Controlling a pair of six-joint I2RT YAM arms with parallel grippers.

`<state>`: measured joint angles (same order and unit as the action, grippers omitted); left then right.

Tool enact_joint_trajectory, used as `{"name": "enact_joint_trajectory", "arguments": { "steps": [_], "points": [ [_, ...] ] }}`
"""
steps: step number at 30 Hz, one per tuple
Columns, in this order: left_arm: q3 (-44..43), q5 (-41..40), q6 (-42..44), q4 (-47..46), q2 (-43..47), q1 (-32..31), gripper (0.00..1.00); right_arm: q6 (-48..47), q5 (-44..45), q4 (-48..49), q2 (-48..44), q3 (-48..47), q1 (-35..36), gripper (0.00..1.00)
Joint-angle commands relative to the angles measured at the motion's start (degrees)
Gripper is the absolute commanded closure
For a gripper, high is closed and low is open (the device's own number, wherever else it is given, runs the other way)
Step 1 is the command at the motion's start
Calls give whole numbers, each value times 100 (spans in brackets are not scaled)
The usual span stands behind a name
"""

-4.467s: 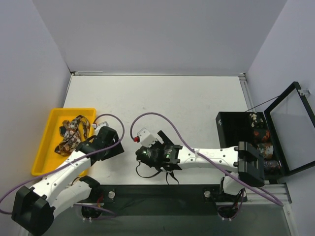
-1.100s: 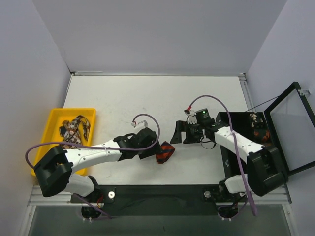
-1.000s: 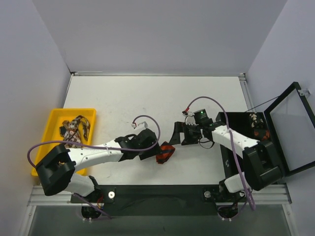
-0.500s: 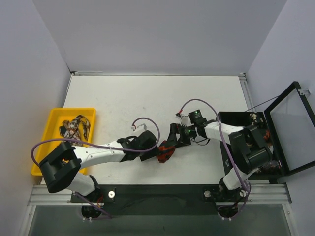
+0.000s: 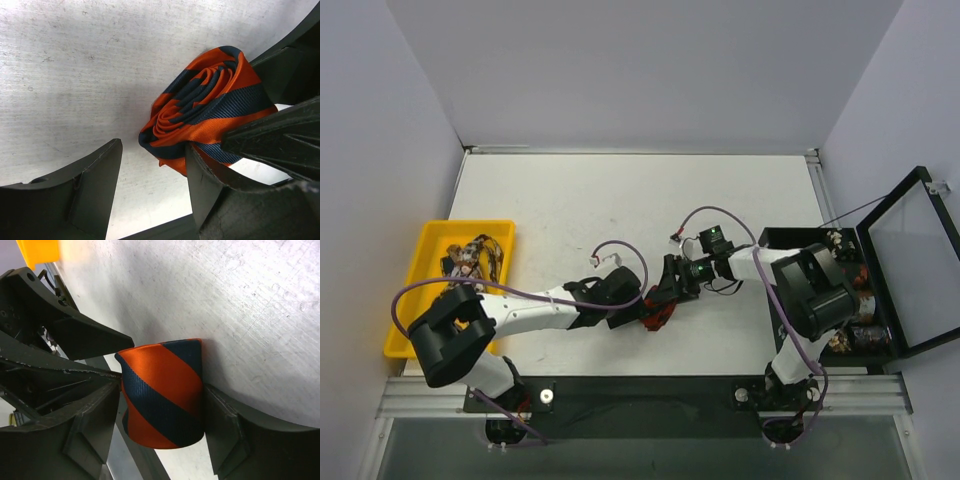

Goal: Roll the ties
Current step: Roll the tie

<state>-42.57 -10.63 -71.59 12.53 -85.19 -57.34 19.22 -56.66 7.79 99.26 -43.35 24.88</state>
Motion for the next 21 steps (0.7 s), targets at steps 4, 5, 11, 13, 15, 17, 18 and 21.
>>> {"name": "enact_joint_trajectory", "arguments": {
  "steps": [4,5,11,13,15,17,18,21],
  "points": [
    [3,-44,110,-41,-200,-31,37,-16,-29,73,365,20,78,46],
    [3,-53,119,-41,-217,-31,37,28,-38,143,392,46,78,49],
    [82,-44,189,-155,-420,-58,37,196,-55,644,515,108,78,83],
    [99,-44,233,-190,-464,-67,37,196,-38,776,445,116,78,92],
    [99,-70,268,-173,-438,-67,37,213,102,925,349,160,78,100],
    [73,-201,382,-129,-341,-58,37,275,226,1013,182,195,78,100],
    [56,-254,426,-59,-228,-58,37,318,322,1101,146,204,69,100],
    [3,-325,611,47,-34,65,37,354,393,1041,119,134,69,100]
  ]
}}
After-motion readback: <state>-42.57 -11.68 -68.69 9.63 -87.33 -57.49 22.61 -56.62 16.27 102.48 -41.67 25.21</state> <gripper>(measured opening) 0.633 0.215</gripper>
